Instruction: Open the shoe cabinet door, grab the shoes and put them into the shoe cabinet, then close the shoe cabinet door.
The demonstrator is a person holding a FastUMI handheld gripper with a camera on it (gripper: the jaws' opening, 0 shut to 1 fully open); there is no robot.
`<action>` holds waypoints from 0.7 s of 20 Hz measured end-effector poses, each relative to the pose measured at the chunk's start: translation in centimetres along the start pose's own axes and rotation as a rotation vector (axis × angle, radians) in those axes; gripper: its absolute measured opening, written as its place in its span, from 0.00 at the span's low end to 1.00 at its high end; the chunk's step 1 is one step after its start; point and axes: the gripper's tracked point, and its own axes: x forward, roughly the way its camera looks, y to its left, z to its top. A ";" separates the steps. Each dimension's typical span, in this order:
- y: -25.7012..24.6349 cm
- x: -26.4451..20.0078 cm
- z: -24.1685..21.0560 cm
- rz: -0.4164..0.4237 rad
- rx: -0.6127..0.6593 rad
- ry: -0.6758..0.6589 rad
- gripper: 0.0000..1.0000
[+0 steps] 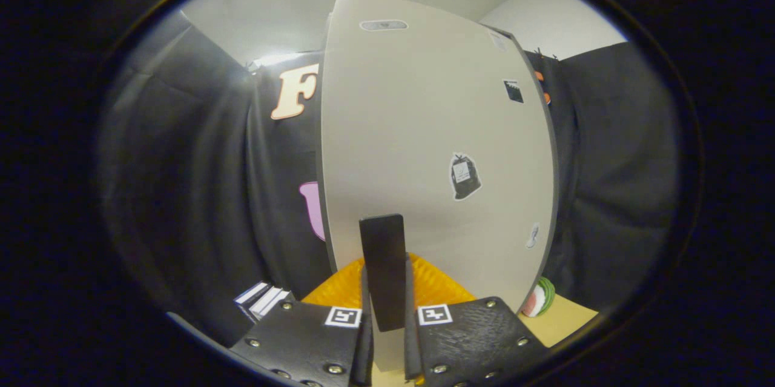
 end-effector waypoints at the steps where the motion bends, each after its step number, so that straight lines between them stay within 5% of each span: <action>1: -0.5 -0.9 0.1 0.005 -0.006 0.002 0.20; 14: -12.3 -11.8 1.5 0.091 0.001 0.021 0.19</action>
